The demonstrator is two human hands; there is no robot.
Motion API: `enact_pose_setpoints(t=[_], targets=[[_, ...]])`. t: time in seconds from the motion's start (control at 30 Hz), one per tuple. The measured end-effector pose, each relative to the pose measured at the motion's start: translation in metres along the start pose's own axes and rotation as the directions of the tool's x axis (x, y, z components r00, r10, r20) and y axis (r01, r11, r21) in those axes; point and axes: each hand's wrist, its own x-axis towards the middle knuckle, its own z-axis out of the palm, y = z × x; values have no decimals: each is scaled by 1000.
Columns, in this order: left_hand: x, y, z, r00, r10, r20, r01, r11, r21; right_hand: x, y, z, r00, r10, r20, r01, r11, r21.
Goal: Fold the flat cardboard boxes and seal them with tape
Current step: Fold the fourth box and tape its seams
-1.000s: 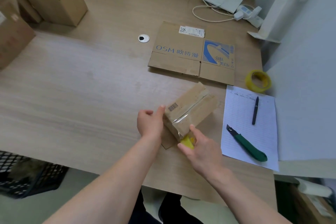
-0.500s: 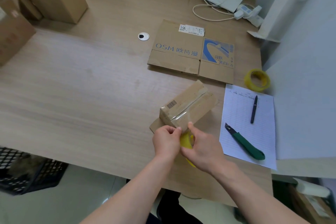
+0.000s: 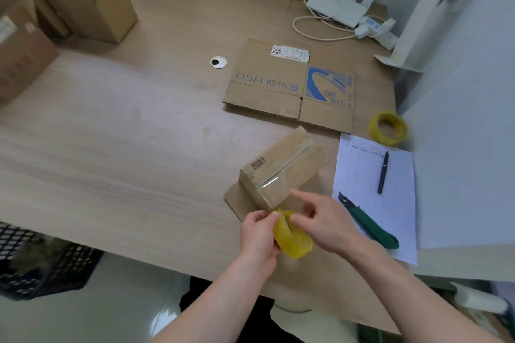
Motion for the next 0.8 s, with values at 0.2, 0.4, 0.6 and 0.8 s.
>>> enact_pose_setpoints(t=[0.2, 0.4, 0.6, 0.8], targets=[[-1, -7, 0, 998, 21, -60, -24, 998, -50, 1, 90, -44, 907, 322, -271, -407, 834, -372], [2, 0, -1, 995, 52, -81, -56, 997, -57, -15, 126, -35, 930, 346, -123, -356, 765, -537], [8, 14, -2, 993, 91, -69, -96, 993, -65, -21, 96, -31, 955, 161, -249, -194, 974, -113], [13, 21, -3, 994, 69, -79, -77, 993, -93, -25, 21, -54, 950, -311, 13, 298, 898, -324]])
